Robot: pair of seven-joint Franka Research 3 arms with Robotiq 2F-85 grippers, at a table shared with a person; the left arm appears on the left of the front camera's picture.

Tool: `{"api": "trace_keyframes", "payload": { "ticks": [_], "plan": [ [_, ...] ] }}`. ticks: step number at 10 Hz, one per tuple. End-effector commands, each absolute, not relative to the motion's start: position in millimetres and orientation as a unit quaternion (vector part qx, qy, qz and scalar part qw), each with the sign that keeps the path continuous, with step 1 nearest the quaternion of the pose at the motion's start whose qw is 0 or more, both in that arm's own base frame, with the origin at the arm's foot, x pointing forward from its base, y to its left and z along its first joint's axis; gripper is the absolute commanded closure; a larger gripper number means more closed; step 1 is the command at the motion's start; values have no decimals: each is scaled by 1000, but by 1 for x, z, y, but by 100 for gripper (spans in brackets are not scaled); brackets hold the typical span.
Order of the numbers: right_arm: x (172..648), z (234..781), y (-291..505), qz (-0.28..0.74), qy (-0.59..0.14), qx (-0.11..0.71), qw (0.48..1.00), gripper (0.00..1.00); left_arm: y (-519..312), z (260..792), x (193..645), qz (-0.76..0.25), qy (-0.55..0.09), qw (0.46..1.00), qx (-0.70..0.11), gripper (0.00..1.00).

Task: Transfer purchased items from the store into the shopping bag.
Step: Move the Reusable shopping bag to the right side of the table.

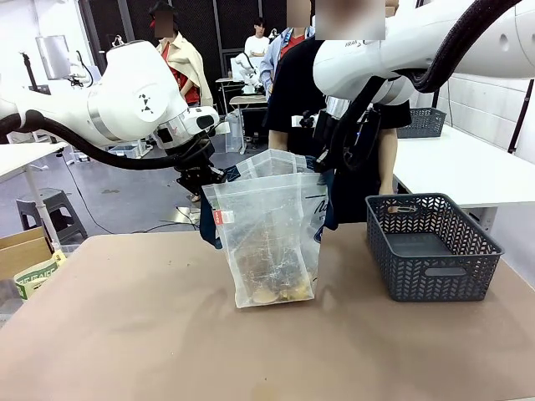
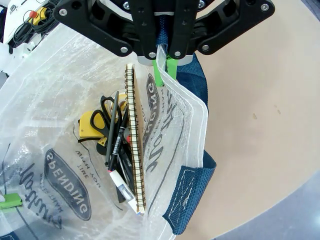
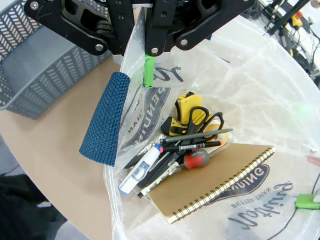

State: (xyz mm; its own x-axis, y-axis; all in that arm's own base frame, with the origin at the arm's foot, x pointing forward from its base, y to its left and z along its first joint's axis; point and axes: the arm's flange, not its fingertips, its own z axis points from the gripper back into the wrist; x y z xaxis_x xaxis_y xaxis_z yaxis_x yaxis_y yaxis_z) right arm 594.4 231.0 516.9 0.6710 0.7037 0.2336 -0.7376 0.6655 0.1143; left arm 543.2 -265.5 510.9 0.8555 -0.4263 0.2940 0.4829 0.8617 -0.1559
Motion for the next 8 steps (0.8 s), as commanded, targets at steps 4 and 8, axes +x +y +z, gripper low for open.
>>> {"api": "trace_keyframes", "payload": {
  "ticks": [4,8],
  "plan": [
    [593,518,240,364,-77,105,922,100,-277,516,541,-222,-128,961,-100,100],
    [594,526,258,239,-76,100,963,100,-298,525,538,-153,-121,978,-72,100]
  ]
}}
